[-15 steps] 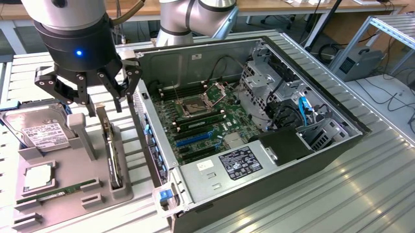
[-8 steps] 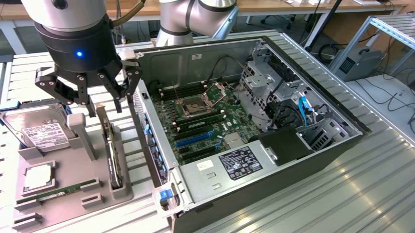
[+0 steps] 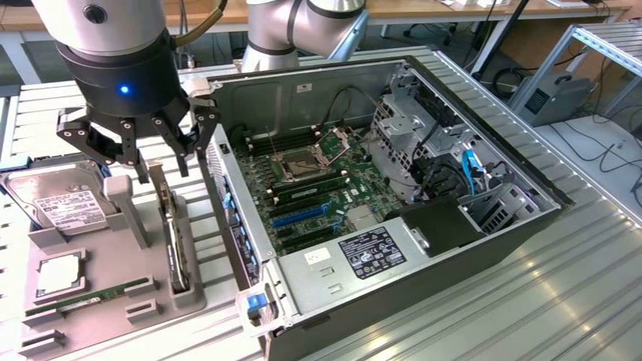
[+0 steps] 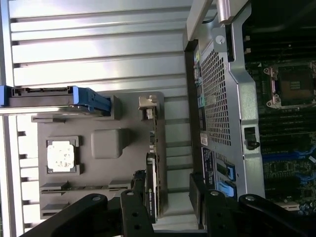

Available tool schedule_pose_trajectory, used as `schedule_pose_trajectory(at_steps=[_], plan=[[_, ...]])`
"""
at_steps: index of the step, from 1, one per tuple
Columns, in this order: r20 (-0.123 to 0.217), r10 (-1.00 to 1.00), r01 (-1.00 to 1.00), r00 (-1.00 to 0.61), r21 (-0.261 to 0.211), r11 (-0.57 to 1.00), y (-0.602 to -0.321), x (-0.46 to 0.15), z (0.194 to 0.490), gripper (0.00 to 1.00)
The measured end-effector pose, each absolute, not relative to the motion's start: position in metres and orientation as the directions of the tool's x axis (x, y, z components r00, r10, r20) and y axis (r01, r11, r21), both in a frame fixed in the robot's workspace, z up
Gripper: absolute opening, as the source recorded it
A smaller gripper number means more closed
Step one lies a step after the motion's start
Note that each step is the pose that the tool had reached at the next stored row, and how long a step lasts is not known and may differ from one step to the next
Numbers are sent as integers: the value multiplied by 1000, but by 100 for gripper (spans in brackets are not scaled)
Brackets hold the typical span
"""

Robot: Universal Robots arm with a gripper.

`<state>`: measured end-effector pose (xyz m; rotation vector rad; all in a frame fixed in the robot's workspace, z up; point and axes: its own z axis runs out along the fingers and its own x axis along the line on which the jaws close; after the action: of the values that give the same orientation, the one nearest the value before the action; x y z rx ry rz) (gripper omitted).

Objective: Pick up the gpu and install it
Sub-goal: 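Pick up the gpu and move the gpu toward the slot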

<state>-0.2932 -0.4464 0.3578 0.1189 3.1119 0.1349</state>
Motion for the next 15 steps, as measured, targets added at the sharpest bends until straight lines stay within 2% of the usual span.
schedule_pose_trajectory(at_steps=[15], plan=[[-21,77,75,-997,89,993,-446,-294,347,48]])
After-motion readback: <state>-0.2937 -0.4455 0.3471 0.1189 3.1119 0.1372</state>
